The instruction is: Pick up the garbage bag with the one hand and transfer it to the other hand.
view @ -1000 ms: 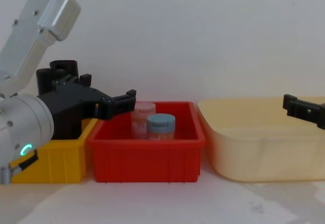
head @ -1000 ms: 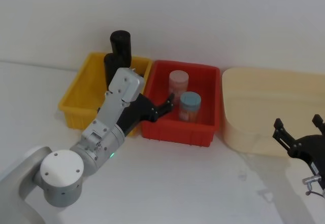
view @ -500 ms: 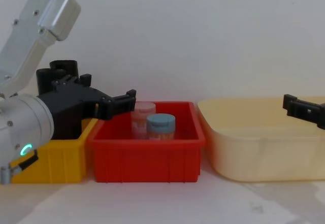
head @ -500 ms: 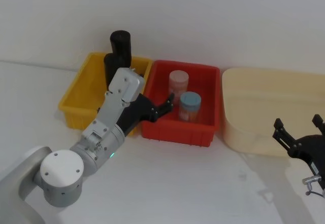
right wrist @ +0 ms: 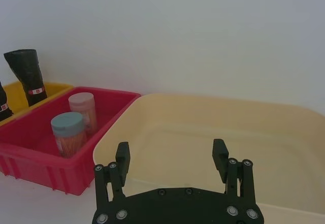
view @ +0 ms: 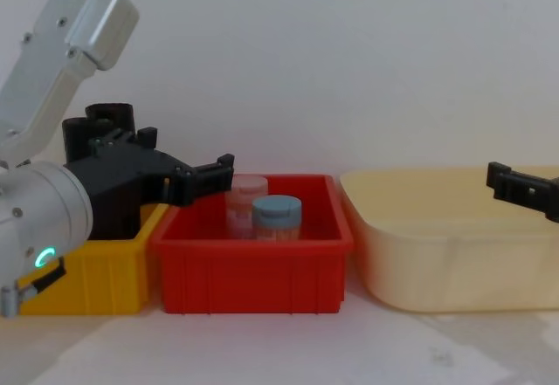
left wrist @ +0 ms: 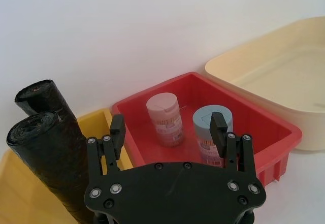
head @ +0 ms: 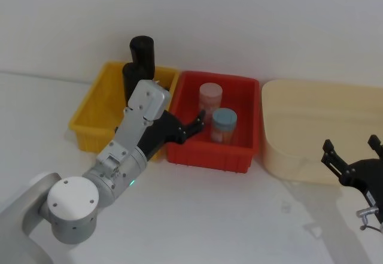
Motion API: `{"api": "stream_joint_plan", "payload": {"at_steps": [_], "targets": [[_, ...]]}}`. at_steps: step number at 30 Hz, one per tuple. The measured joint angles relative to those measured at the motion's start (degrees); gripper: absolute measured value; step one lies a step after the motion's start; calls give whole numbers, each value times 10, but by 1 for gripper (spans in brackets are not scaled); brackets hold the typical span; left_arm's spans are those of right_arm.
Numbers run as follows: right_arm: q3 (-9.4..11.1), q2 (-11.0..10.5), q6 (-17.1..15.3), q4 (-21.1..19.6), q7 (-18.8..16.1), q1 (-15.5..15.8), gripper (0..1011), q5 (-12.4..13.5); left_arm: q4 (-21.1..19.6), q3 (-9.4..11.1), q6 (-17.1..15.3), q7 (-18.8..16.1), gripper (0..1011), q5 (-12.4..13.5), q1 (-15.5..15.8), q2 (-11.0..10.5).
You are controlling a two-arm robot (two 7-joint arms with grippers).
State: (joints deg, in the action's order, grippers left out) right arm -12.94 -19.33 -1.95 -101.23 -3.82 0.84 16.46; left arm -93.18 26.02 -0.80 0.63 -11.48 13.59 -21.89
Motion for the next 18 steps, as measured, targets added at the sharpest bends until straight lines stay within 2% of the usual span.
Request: {"api": "stream_joint_plan", "payload": {"at_steps": [18], "targets": [[0,0,0,0,0,0,1001,0,0,0,0,0,1001,0,0,0]]}}
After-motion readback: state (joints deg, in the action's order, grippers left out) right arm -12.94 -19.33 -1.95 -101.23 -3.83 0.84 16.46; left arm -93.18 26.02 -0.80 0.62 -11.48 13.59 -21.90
